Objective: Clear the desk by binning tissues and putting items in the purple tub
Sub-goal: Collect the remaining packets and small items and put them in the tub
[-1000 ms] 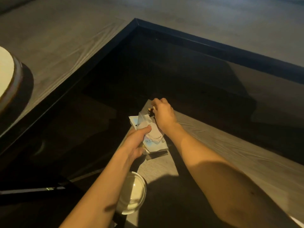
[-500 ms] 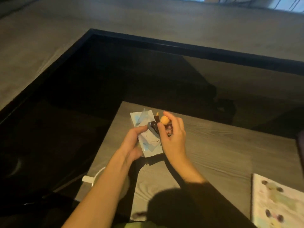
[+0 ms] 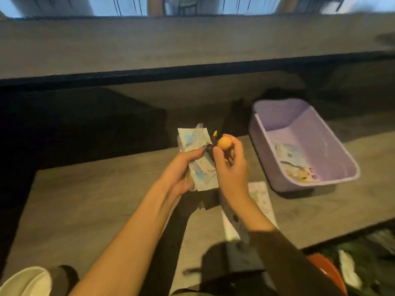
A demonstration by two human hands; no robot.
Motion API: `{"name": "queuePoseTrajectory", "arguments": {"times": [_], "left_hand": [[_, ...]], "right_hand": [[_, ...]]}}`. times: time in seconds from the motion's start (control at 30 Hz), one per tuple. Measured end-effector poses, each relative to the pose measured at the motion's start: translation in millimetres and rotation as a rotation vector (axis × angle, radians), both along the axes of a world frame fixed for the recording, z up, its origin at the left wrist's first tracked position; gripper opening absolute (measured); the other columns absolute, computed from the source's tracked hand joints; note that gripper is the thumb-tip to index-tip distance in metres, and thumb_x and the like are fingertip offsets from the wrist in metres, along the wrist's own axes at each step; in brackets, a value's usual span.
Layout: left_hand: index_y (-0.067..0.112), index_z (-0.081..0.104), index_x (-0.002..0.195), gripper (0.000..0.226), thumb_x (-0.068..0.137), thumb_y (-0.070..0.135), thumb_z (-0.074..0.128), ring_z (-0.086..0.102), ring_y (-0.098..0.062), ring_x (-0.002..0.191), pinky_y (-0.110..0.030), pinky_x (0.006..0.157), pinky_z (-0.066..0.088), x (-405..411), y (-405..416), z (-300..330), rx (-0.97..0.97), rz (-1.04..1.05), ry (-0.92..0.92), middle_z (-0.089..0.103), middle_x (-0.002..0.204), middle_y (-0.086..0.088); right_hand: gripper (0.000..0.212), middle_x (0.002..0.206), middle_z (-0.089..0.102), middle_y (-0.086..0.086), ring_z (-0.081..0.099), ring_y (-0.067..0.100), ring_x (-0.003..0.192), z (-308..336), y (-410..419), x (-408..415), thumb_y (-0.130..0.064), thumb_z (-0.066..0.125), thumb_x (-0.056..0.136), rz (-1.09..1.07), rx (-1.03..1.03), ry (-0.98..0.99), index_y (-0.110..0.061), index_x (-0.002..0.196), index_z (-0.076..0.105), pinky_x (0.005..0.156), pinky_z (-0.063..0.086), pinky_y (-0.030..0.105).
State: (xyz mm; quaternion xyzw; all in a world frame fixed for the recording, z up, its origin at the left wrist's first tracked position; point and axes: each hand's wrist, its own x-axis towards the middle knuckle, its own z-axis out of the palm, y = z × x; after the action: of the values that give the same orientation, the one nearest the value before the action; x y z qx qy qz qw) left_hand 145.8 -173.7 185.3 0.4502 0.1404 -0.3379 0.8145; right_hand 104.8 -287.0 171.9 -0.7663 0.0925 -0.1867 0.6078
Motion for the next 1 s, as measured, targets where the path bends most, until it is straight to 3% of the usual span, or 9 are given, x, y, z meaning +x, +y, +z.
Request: {"name": "queuePoseTrajectory", "arguments": {"times": [0.2,0.37,0.43,0.53,0.67,0.77,0.87,0.93,1.0], "left_hand": [[0.015,0.058,0.125,0.042,0.084,0.021,0.063,0.067,-0.027,0.1,-0.041,0.076,0.056,13.9,-146.0,13.3,0.035,-0.239,-0.109,0.069,0.112,-0.012],[0.017,0.058,0.123,0.039,0.084,0.021,0.065,0.068,-0.028,0.101,-0.041,0.076,0.058,10.8,-224.1,10.9,0.015,-0.305,-0.139,0.07,0.112,-0.012],[0.017,0.06,0.119,0.035,0.085,0.02,0.064,0.068,-0.028,0.099,-0.041,0.077,0.057,9.1,-244.3,4.7,0.034,-0.298,-0.134,0.07,0.108,-0.012],[0.013,0.058,0.123,0.04,0.084,0.022,0.064,0.066,-0.033,0.103,-0.046,0.083,0.054,9.2,-267.9,-14.6,0.098,-0.286,-0.061,0.068,0.114,-0.017],[0.011,0.055,0.127,0.048,0.084,0.031,0.063,0.063,-0.035,0.105,-0.05,0.089,0.051,7.8,-285.2,-39.1,0.243,-0.231,-0.011,0.065,0.119,-0.018],[0.017,0.041,0.139,0.067,0.085,0.055,0.049,0.053,-0.034,0.117,-0.048,0.098,0.044,10.5,-289.3,-49.9,0.525,-0.243,-0.129,0.054,0.134,-0.015],[0.016,0.01,0.151,0.081,0.088,0.06,0.036,0.025,-0.035,0.141,-0.049,0.113,0.025,13.9,-289.1,-47.3,0.759,-0.302,-0.292,0.024,0.156,-0.013],[0.017,0.001,0.152,0.08,0.091,0.055,0.036,0.015,-0.034,0.145,-0.051,0.116,0.019,15.0,-284.7,-36.1,0.785,-0.258,-0.379,0.014,0.159,-0.011],[0.018,0.004,0.152,0.072,0.094,0.046,0.037,0.019,-0.029,0.145,-0.044,0.115,0.022,13.8,-275.3,-21.8,0.704,-0.164,-0.476,0.017,0.159,-0.006]], "right_hand": [[0.018,0.09,0.062,-0.014,0.065,0.004,0.084,15.6,-133.8,-15.4,-0.029,0.048,0.094,-0.276,-0.058,-0.055,-0.028,0.112,0.047,0.069,0.055,0.019],[0.013,0.087,0.063,-0.013,0.066,0.003,0.082,12.9,-208.5,-23.4,-0.027,0.047,0.095,-0.326,-0.011,0.008,-0.025,0.107,0.046,0.067,0.055,0.019],[0.008,0.085,0.062,-0.014,0.065,0.003,0.081,5.8,-228.9,-23.5,-0.028,0.047,0.094,-0.326,0.002,0.071,-0.029,0.102,0.046,0.067,0.055,0.021],[0.005,0.085,0.064,-0.003,0.065,0.018,0.086,-8.6,-253.4,-20.7,-0.027,0.05,0.093,-0.297,0.02,0.203,-0.026,0.097,0.046,0.074,0.055,0.035],[0.013,0.091,0.06,0.008,0.061,0.031,0.092,-18.7,-271.3,-10.3,-0.024,0.051,0.092,-0.239,-0.137,0.465,-0.013,0.099,0.049,0.073,0.045,0.034],[0.021,0.095,0.064,0.015,0.061,0.036,0.087,-23.2,-277.3,2.6,-0.026,0.053,0.089,-0.237,-0.377,0.689,-0.009,0.099,0.056,0.079,0.053,0.043],[0.031,0.104,0.064,0.019,0.059,0.037,0.095,-26.1,-277.8,5.8,-0.029,0.062,0.082,-0.218,-0.554,0.866,-0.009,0.105,0.056,0.087,0.051,0.044],[0.044,0.115,0.057,0.02,0.053,0.039,0.108,-29.0,-275.1,2.4,-0.03,0.065,0.08,-0.201,-0.635,0.876,-0.008,0.115,0.049,0.094,0.046,0.045],[0.046,0.119,0.054,0.02,0.049,0.041,0.112,-29.5,-271.9,-0.5,-0.03,0.061,0.084,-0.235,-0.625,0.792,-0.01,0.121,0.044,0.096,0.044,0.049]]}}
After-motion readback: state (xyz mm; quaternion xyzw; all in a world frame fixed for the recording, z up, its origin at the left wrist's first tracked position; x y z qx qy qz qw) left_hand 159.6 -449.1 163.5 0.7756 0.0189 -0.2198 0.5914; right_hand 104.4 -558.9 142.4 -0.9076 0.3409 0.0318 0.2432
